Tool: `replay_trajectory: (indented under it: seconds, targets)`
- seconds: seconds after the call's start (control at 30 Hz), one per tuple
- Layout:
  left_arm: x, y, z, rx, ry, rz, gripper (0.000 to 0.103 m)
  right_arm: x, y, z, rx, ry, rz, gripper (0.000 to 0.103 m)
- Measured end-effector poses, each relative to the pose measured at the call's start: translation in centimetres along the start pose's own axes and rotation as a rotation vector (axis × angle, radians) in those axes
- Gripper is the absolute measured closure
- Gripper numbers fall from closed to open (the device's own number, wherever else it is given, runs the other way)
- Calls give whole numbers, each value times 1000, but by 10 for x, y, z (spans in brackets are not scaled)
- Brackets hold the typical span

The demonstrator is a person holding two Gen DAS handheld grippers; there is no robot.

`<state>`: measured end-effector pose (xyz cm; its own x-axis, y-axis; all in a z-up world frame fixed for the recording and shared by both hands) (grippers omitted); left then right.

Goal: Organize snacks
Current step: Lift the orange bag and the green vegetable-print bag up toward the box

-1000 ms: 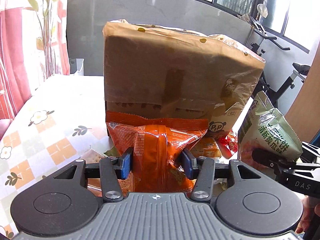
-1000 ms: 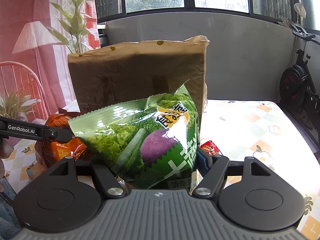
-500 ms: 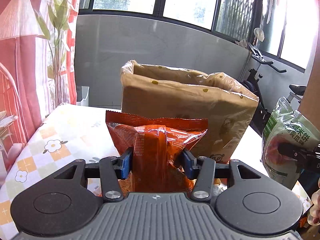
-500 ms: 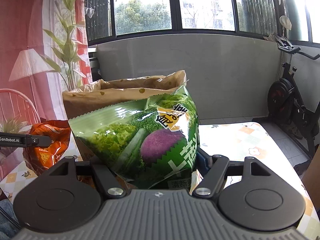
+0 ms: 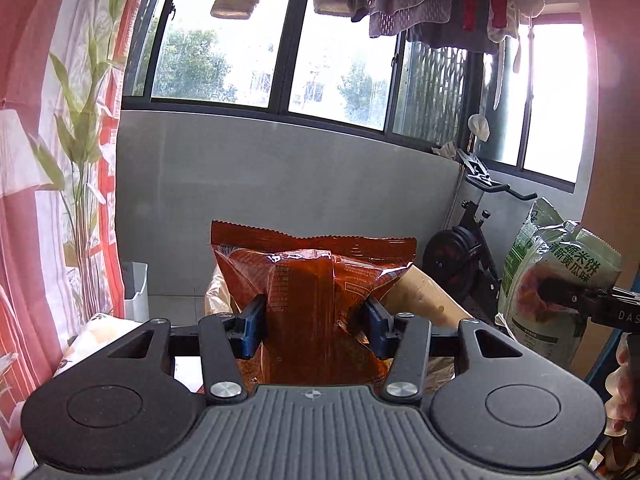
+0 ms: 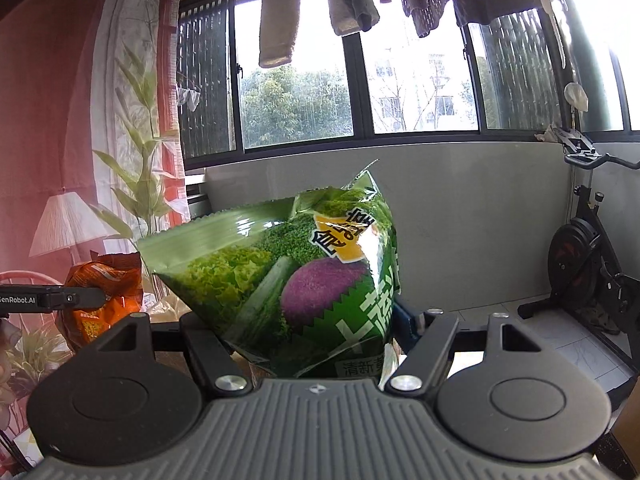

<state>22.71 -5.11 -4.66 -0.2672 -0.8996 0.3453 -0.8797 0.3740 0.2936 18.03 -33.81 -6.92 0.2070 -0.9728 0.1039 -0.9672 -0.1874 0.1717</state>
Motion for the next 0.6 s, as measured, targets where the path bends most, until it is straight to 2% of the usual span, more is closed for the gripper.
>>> replay_trajectory:
  seconds: [0.4, 0.53, 0.6]
  targets:
    - [15, -55, -46, 67, -16, 7, 49, 2, -79, -41, 67, 17, -56, 31]
    - [14, -79, -52, 76, -30, -9, 49, 1, -118, -45, 82, -20, -66, 31]
    - [9, -93, -50, 56, -13, -19, 49, 1, -140, -42, 69, -52, -73, 31]
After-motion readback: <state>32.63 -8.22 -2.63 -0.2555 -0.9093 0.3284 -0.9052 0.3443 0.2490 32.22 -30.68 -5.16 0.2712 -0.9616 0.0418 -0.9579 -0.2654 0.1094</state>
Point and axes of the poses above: each gripper's, at about its wrist camera, not at the fingertips, and y roughly against the way its jaws point, x to its right, z to its underside, the point moved 5 cm from there along -y, roughly the way its jaws point, and after that the axes turned 15 degrees about y, right-handed, at the moved point
